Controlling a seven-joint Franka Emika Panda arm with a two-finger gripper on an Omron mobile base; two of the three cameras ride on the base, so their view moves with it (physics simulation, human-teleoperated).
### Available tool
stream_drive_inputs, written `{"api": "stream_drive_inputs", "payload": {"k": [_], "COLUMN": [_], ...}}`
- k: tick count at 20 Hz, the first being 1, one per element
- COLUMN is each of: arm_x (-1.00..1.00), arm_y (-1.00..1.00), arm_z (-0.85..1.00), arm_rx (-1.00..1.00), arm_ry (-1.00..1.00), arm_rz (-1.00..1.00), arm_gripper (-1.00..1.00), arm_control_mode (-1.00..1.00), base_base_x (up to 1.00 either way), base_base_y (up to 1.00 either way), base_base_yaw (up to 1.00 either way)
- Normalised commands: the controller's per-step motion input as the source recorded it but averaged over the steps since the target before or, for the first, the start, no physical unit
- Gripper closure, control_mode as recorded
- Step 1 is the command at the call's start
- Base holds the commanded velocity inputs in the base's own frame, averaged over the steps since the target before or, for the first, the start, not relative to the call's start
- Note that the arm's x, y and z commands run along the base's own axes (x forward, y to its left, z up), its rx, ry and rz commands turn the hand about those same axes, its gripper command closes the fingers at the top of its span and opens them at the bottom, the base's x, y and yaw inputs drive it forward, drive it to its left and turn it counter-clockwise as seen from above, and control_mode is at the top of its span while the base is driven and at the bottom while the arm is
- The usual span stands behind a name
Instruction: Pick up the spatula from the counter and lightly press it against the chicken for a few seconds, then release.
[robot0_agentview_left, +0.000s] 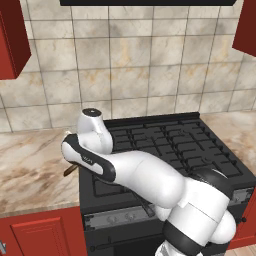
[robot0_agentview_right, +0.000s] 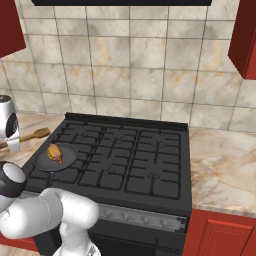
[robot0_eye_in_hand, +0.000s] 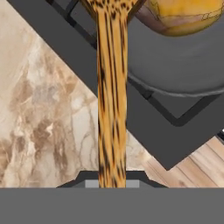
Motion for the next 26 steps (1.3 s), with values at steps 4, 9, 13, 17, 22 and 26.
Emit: {"api": "stream_drive_inputs", "payload": {"k": [4, 9, 13, 17, 22, 26], "arm_x": [-0.24, -0.16, -0.02, 0.0, -0.01, -0.01], "arm_y": [-0.11, -0.08, -0.15, -0.15, -0.13, -0.08], "arm_z": [0.0, 0.0, 0.0, 0.0, 0.0, 0.0], "arm_rx": [0.02, 0.03, 0.04, 0.03, 0.0, 0.0], "arm_ry": [0.05, 0.09, 0.09, 0.1, 0.04, 0.01], "arm_rz": [-0.09, -0.1, -0.08, -0.07, -0.06, -0.04], "arm_gripper": [1.0, 1.0, 1.0, 1.0, 1.0, 1.0], "arm_control_mode": [-1.0, -1.0, -1.0, -1.0, -1.0, -1.0], "base_base_x": [0.0, 0.0, 0.0, 0.0, 0.0, 0.0], "base_base_y": [0.0, 0.0, 0.0, 0.0, 0.0, 0.0], "base_base_yaw": [0.0, 0.0, 0.0, 0.0, 0.0, 0.0]}}
